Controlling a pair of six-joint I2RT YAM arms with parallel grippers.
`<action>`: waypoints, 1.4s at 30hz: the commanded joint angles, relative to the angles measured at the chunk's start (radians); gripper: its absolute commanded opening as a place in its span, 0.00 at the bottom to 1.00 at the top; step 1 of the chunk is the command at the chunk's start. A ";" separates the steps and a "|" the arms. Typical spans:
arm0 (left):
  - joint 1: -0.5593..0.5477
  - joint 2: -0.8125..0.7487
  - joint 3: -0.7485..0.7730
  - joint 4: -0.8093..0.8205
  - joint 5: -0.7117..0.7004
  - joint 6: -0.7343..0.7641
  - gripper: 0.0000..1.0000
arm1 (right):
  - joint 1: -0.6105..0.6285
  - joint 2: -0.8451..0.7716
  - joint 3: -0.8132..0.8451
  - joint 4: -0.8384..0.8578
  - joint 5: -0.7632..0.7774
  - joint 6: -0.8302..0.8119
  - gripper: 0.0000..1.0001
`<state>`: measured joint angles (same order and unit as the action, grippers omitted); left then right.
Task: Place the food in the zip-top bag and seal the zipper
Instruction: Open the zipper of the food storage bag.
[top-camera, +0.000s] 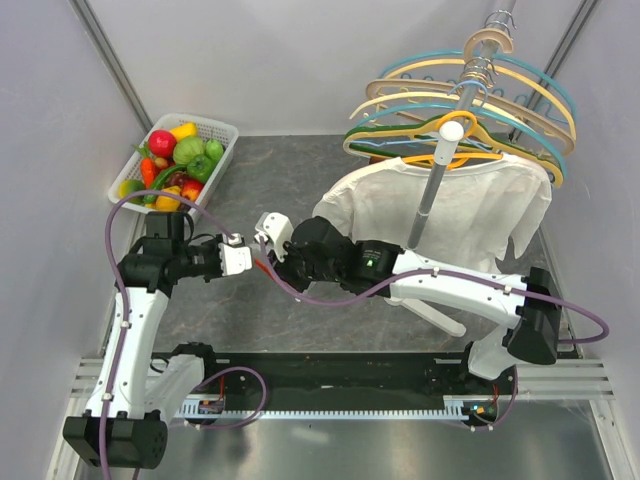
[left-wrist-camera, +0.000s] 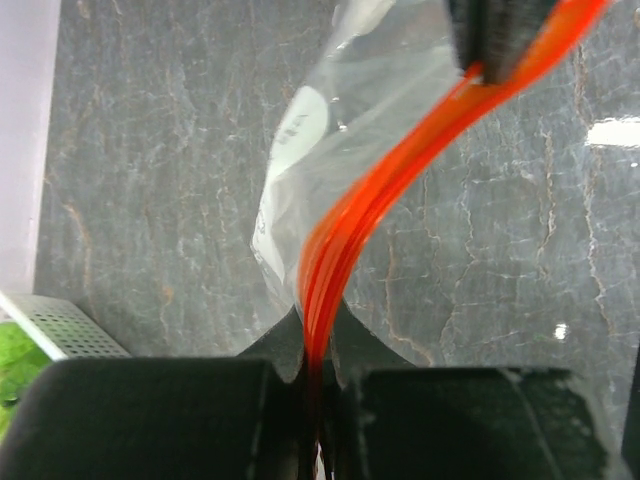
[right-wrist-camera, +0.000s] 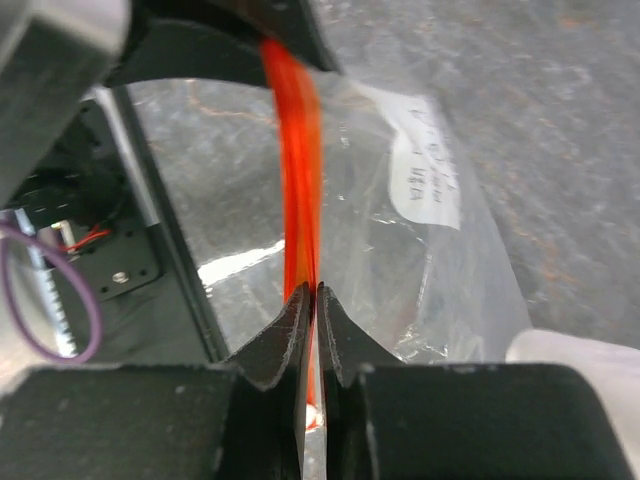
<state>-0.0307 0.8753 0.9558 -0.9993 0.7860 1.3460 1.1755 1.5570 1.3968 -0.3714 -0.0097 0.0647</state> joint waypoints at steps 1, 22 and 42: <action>-0.009 0.005 0.041 -0.031 0.009 -0.059 0.02 | 0.001 0.012 0.057 0.012 0.116 -0.048 0.11; -0.005 0.019 0.123 0.261 0.087 -0.445 0.88 | -0.166 -0.066 0.036 -0.029 -0.326 0.065 0.00; 0.014 0.067 0.417 0.140 -0.371 -1.515 0.81 | -0.215 0.084 0.180 0.117 -0.020 0.383 0.00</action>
<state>-0.0216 0.9226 1.3548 -0.7536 0.4107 0.0135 0.9600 1.6573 1.4921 -0.3000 -0.1917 0.3660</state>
